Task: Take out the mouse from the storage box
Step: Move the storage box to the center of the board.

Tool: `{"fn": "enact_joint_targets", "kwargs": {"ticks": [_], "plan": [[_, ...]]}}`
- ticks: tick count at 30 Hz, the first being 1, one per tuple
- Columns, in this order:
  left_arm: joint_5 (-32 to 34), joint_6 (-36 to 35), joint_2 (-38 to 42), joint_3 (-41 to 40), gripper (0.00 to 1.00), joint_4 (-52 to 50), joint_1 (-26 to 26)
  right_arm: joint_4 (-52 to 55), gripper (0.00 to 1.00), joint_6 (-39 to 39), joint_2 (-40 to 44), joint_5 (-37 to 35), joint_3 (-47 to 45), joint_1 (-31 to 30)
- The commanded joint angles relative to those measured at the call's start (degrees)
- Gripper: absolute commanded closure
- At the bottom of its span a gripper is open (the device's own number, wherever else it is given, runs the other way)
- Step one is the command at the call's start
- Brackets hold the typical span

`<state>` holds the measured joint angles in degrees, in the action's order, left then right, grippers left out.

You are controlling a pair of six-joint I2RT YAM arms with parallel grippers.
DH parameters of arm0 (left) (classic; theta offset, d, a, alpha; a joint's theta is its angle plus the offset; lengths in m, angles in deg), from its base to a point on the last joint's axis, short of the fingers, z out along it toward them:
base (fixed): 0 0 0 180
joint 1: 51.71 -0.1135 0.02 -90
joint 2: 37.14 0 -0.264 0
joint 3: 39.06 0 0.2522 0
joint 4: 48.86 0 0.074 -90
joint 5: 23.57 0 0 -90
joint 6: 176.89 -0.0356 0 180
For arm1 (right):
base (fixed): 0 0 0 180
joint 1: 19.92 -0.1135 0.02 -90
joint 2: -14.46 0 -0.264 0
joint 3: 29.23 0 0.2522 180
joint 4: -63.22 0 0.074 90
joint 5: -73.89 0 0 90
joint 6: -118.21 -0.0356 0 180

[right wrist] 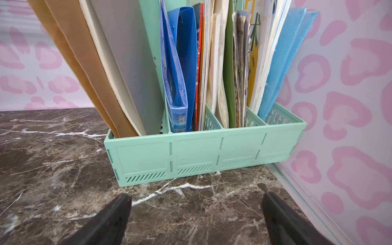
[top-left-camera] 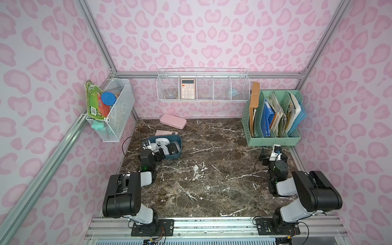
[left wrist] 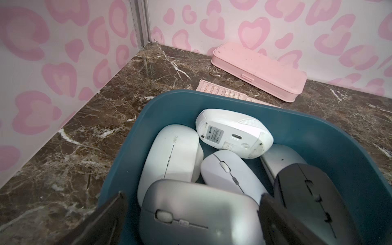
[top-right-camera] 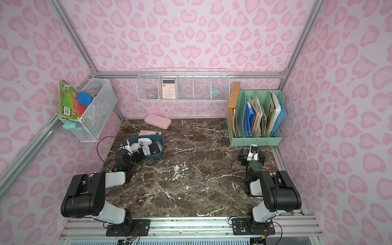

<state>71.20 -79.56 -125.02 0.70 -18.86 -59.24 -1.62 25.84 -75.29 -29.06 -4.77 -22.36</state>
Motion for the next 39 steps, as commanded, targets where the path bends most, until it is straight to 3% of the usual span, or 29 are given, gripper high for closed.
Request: {"fn": "enact_joint_targets", "kwargs": {"ticks": [1, 18, 22, 25, 28, 31, 34, 37, 39], "plan": [[-0.3, 0.1, 0.0, -0.2, 0.01, -1.6, 0.1, -1.4, 0.0, -0.5, 0.0, -0.6, 0.1, 0.0], [-0.3, 0.2, 0.1, -0.3, 0.01, -1.5, 0.1, -1.5, 0.0, -0.4, 0.0, -0.6, -0.1, -0.1], [-2.2, -2.6, 3.9, -1.1, 0.0, -2.2, 0.6, -5.1, 0.0, 2.6, 2.1, 4.0, -3.0, -1.0], [3.0, -3.3, 13.2, -0.3, 0.0, -10.7, 3.1, -4.3, 0.0, 5.9, 7.9, 0.5, -4.8, -4.4], [6.5, -2.5, 21.5, 2.4, 0.01, -20.0, 4.6, 4.1, 0.0, 11.2, 14.9, -1.4, -3.0, -8.7], [6.0, 1.0, 28.0, 5.8, 0.01, -28.7, 4.9, 14.9, 0.0, 12.4, 22.5, -1.1, 1.2, -12.8], [5.0, 8.3, 32.0, 10.8, 0.0, -37.9, 4.9, 28.4, 0.0, 5.3, 30.1, 2.0, 7.4, -14.5], [9.1, 23.4, 32.4, 18.6, 0.01, -54.5, 4.9, 39.6, 0.0, -6.7, 35.6, 1.7, 12.5, -14.4], [9.6, 29.3, 31.0, 23.8, 0.01, -64.3, 4.9, 47.1, 0.0, -14.5, 39.2, -0.3, 14.3, -14.4]]}}
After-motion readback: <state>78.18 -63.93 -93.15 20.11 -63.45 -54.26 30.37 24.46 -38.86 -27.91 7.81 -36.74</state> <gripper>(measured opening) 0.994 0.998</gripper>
